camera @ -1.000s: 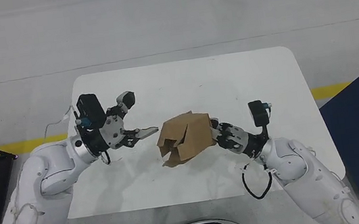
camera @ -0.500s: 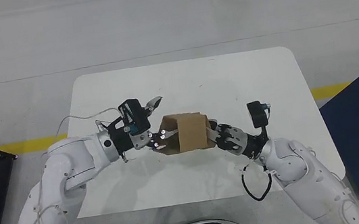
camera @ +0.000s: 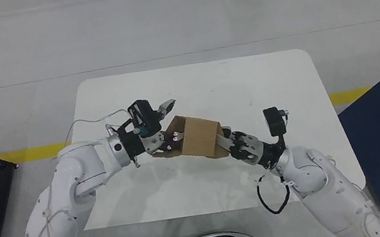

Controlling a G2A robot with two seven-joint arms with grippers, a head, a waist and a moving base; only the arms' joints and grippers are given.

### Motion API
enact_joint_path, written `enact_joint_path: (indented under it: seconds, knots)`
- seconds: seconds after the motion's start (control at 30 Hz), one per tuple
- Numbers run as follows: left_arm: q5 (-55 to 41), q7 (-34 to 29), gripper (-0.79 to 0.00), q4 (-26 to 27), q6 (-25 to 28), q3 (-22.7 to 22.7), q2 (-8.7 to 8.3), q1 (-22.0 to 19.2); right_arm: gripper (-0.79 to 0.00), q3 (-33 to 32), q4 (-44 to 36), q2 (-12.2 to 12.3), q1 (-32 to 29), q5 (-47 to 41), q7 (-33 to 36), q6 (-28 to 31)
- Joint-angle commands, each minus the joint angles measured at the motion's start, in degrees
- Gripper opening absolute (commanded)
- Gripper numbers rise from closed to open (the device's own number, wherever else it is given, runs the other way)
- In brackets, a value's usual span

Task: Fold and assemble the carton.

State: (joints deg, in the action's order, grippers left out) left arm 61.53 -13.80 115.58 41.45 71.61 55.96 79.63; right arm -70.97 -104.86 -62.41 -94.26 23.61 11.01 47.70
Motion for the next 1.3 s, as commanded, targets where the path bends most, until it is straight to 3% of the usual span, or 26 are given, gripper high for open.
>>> enact_joint_path:
  seconds: [0.0,0.2,0.43,0.6,0.73,0.93,1.27]
  knots:
    - [-1.3,0.3,-0.117,-0.1,0.8,0.2,-0.04,0.2,-0.785,0.3,0.3,0.0,0.4,-0.1,0.3,-0.3]
    - [-6.8,0.9,-0.065,-1.6,2.5,4.1,-0.52,1.7,-0.785,0.4,1.2,-0.1,0.8,-1.9,-0.2,0.3]
    - [-13.7,2.2,0.000,-2.6,2.2,12.2,-1.29,5.1,-0.785,-0.5,1.7,0.2,0.6,-5.9,0.0,2.9]
    - [-15.7,1.9,0.000,-3.2,1.0,17.6,-1.73,7.9,-0.785,-0.7,1.5,0.2,0.5,-6.1,0.1,2.4]
    - [-15.4,0.9,-0.058,-2.7,0.7,16.5,-1.65,9.5,-0.785,-0.1,1.0,0.1,0.7,-5.9,0.3,1.6]
    - [-15.9,1.3,-0.037,-0.9,2.5,11.9,-1.29,9.9,-0.785,0.3,1.1,0.1,1.0,-5.8,0.4,1.2]
    - [-16.3,0.5,-0.034,0.1,3.5,6.7,-0.80,7.3,-0.785,0.1,0.7,0.1,0.5,-5.4,0.3,0.8]
